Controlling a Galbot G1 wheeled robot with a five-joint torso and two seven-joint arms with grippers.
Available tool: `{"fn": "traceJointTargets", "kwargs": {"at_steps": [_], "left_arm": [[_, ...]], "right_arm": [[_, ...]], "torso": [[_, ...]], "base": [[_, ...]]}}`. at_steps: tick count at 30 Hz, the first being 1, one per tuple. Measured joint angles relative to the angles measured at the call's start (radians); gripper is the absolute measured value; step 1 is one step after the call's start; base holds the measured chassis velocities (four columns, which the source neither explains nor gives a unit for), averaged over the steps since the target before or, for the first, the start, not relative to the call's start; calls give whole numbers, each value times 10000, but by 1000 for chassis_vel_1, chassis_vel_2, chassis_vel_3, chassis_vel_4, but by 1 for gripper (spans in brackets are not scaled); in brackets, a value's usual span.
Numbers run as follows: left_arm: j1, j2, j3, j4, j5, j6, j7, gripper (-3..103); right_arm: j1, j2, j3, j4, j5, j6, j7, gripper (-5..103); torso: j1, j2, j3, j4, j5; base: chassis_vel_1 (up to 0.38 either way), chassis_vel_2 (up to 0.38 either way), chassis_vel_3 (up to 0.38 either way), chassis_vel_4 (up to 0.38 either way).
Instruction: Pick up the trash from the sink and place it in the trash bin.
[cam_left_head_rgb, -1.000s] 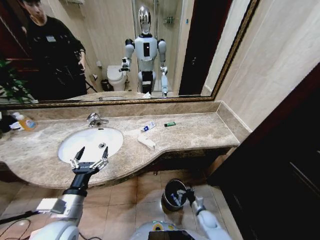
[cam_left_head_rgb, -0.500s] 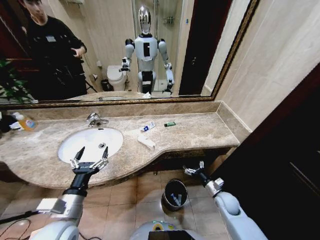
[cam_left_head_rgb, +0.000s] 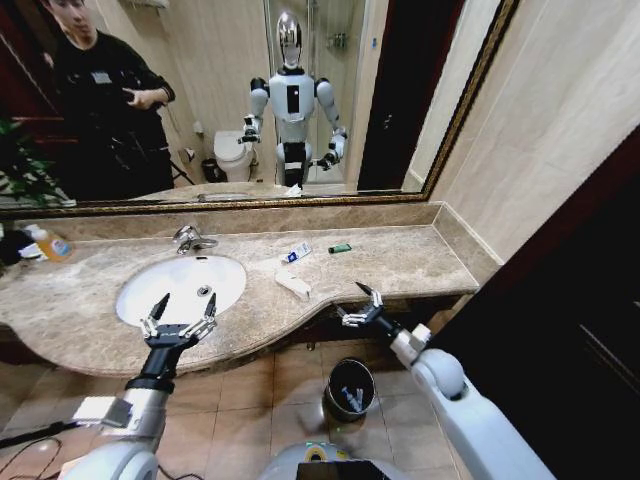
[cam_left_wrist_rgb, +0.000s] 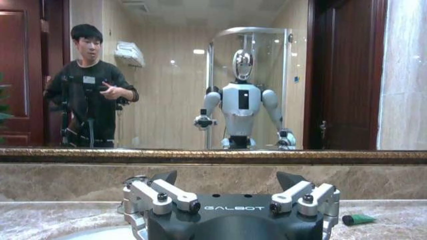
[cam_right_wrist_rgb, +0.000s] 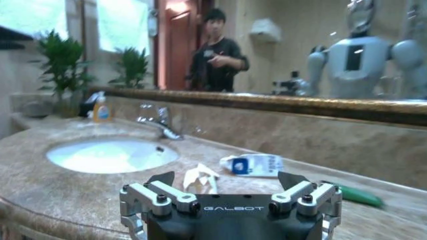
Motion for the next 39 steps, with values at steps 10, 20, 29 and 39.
{"fn": "traceJointTargets", "kwargs": {"at_steps": [10,20,29,39], "left_arm": [[0,0,0,0,0,0,0,100],[0,0,0,0,0,0,0,100],[0,0,0,0,0,0,0,100],[0,0,0,0,0,0,0,100]], "right_arm": [[2023,323,-2291,-1163,692,-1007,1375,100],[2956,830,-3145,-1964,1592,-1386,2188,100],[3320,1081,-3440,-2344,1695,-1498,2195,95],[3465,1127,-3525,-2570,1728,-1509,2165,64]], "torso": [[1,0,0,0,0],[1,0,0,0,0],[0,0,0,-1,0],[0,0,0,0,0]], "base": [[0,0,0,0],[0,0,0,0],[0,0,0,0],[0,0,0,0]]}}
